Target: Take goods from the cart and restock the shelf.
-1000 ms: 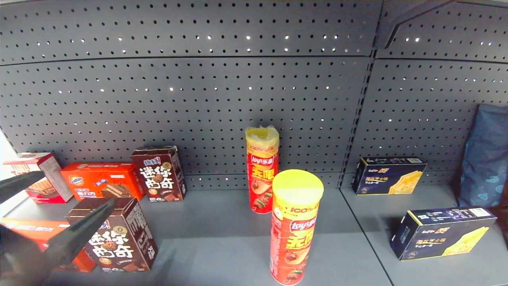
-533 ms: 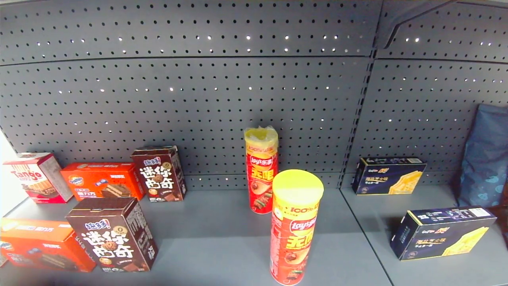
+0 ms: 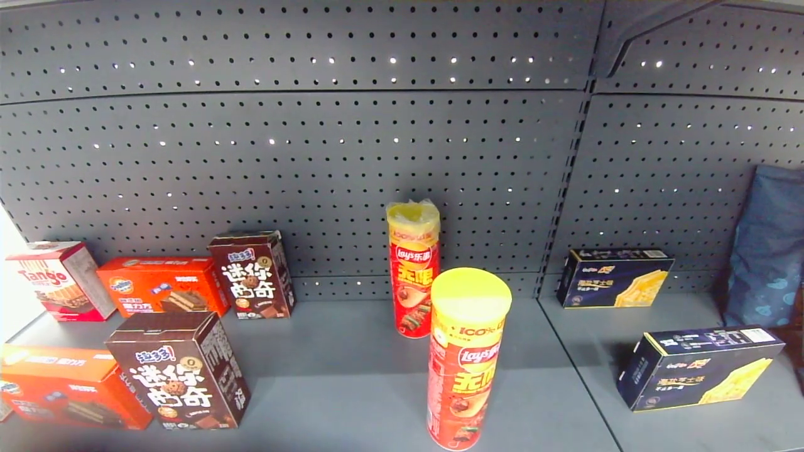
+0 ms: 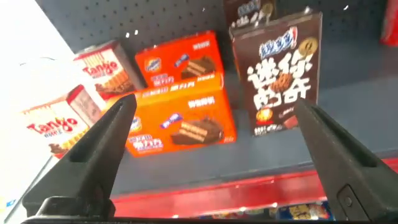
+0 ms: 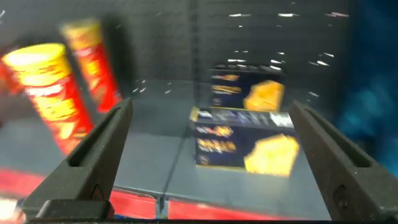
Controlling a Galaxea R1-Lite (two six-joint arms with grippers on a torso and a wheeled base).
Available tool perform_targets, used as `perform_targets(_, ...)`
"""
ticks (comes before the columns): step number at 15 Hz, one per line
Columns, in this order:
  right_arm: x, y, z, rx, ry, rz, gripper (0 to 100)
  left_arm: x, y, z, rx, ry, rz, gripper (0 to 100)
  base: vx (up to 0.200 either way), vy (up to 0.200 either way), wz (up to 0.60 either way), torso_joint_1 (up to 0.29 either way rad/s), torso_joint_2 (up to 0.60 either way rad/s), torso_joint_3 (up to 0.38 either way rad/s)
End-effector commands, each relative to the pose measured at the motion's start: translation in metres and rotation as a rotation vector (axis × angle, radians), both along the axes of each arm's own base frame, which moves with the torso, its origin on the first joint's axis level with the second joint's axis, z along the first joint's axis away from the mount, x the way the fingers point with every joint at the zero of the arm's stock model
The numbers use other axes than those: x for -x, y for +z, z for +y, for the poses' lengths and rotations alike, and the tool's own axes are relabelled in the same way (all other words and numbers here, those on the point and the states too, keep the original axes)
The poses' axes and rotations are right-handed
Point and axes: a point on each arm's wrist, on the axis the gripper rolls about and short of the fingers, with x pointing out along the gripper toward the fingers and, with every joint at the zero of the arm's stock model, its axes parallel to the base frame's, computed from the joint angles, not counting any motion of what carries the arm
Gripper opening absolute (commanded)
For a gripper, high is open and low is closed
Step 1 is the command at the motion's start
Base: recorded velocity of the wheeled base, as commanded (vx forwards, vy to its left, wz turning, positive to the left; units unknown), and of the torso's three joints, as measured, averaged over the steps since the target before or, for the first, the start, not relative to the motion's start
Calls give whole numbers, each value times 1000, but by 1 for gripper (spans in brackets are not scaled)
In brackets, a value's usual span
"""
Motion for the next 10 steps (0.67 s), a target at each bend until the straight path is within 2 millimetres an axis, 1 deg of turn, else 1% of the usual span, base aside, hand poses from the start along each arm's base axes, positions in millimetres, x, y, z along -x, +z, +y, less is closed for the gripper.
perform_targets(1, -75, 25, 11, 140, 203, 181, 100, 0, -11, 0, -7, 14, 15, 100, 0, 0, 0, 0, 0, 0)
perform_targets(2, -91, 21, 20, 196, 278, 203, 100, -1, -17, -1, -18, 12, 34, 100, 0, 0, 0, 0, 0, 0)
perform_targets(3, -106, 17, 30, 233, 310, 219, 100, -2, -21, -1, -25, 12, 48, 100, 0, 0, 0, 0, 0, 0)
perform_targets(4, -118, 14, 38, 243, 336, 226, 100, -2, -23, -1, -25, 12, 48, 100, 0, 0, 0, 0, 0, 0)
perform_targets(5, -127, 13, 42, 246, 349, 230, 100, -1, -25, -1, -24, 14, 43, 100, 0, 0, 0, 0, 0, 0)
perform_targets(6, -138, 9, 51, 252, 384, 250, 100, 0, -32, -1, -28, 15, 51, 100, 0, 0, 0, 0, 0, 0)
perform_targets(7, -142, 6, 59, 262, 422, 268, 100, 0, -37, -1, -30, 15, 55, 100, 0, 0, 0, 0, 0, 0)
perform_targets(9, -146, -6, 81, 294, 524, 320, 100, 1, -49, 0, -31, 21, 59, 100, 0, 0, 0, 0, 0, 0)
perform_targets(10, -150, -9, 88, 309, 534, 338, 100, 3, -53, 0, -25, 41, 47, 100, 0, 0, 0, 0, 0, 0)
